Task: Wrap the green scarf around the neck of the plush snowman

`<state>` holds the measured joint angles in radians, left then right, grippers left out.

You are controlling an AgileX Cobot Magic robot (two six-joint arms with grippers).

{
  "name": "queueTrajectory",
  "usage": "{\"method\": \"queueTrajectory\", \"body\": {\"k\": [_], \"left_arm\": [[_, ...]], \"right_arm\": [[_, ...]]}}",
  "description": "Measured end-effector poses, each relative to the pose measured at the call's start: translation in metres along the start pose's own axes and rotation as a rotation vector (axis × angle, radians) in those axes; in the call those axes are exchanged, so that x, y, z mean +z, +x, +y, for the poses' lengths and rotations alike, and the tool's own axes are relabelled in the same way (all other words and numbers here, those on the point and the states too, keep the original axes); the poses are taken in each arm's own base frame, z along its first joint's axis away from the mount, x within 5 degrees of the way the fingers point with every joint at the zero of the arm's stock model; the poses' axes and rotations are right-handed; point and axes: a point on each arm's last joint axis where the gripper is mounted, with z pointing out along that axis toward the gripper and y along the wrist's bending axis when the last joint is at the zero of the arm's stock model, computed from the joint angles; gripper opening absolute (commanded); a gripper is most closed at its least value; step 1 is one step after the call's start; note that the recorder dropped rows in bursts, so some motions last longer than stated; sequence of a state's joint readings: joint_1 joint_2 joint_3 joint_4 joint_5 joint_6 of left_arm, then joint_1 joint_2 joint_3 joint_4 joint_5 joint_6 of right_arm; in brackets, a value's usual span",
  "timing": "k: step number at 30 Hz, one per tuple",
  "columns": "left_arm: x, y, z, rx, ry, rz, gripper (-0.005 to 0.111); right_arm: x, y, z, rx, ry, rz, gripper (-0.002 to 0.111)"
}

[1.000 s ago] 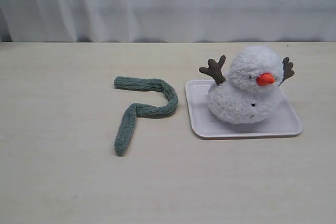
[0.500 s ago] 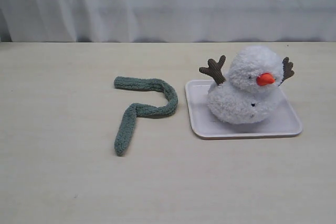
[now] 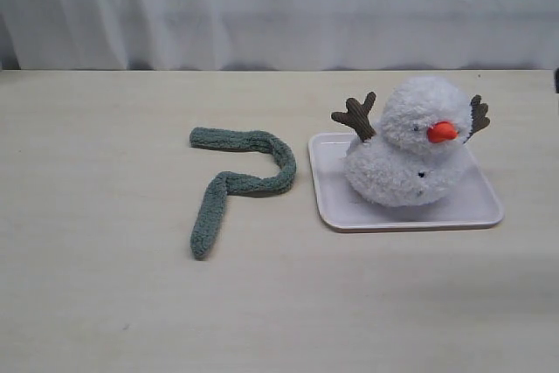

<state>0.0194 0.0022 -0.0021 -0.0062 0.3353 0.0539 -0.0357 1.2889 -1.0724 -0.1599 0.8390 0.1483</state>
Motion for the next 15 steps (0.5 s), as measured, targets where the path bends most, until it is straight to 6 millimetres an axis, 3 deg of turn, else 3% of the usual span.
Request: {"method": "queueTrajectory", "body": {"k": [2,5,15], "left_arm": [[0.000,0.000,0.000,0.000,0.000,0.000,0.000],[0.000,0.000,0.000,0.000,0.000,0.000,0.000],[0.000,0.000,0.000,0.000,0.000,0.000,0.000]], "right_arm": [[-0.012,-0.002,0.036,-0.103,-0.202,0.015,0.072],[-0.019,0.010,0.092,-0.257,-0.363,0.059,0.072],[0.005,0.047,0.218,-0.405,-0.527,0.177,0.072]]}}
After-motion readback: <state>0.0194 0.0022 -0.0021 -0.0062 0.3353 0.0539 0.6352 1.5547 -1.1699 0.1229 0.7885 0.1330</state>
